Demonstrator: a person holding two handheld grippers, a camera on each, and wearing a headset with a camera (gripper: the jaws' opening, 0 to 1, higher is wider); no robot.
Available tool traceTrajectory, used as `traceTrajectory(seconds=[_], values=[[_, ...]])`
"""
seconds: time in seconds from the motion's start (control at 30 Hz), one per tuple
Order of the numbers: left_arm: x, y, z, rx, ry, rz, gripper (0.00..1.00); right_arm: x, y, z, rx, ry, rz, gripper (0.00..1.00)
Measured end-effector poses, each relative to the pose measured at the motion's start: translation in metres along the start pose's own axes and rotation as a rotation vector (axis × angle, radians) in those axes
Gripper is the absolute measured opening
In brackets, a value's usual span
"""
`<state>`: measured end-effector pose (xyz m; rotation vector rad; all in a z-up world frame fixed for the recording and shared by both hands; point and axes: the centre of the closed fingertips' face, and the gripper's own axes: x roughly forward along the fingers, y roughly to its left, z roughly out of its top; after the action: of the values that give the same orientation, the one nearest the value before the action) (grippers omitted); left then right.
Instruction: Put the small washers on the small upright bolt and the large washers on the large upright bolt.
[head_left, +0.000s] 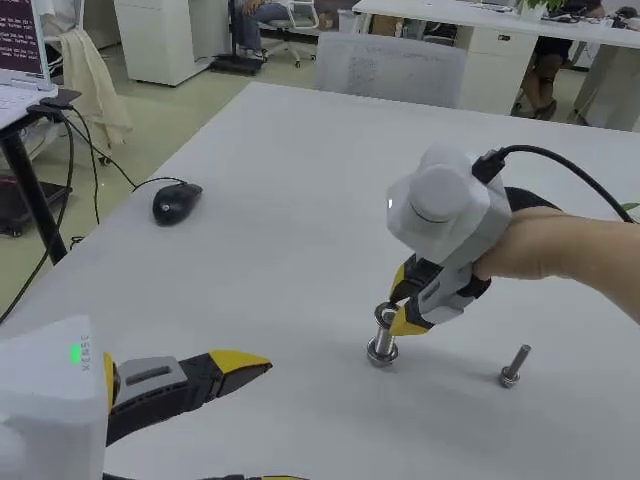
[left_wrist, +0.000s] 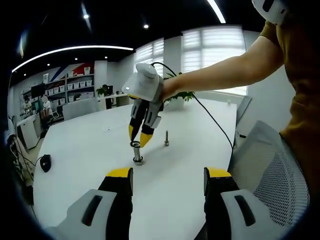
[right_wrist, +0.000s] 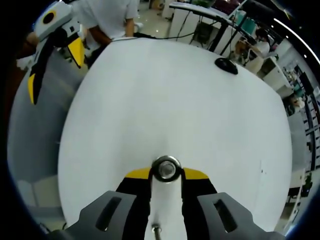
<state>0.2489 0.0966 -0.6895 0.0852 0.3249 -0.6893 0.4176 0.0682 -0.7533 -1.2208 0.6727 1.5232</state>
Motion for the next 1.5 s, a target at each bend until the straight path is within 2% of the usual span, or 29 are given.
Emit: traceTrajectory(seconds=[0.47,0.93,1.2,1.5], values=[[-0.001,0.001,-0.002,-0.004,0.001,0.006,0.56,0.014,0.000,-0.006,0.000,0.019,0.022,0.22],[0.001,0.000,-0.002,-0.010,0.005,0.009,0.56,0.031,0.000,-0.011,0.022,0.017,0.042,0.22],[0.002,0.000,-0.001,-0.010,0.007,0.010,0.56,0.030,0.002,-0.011,0.028,0.011,0.049,0.22],[0.004,-0.003,0.001,-0.012,0.006,0.008,0.56,0.028,0.002,-0.012,-0.004,0.032,0.050,0.22]])
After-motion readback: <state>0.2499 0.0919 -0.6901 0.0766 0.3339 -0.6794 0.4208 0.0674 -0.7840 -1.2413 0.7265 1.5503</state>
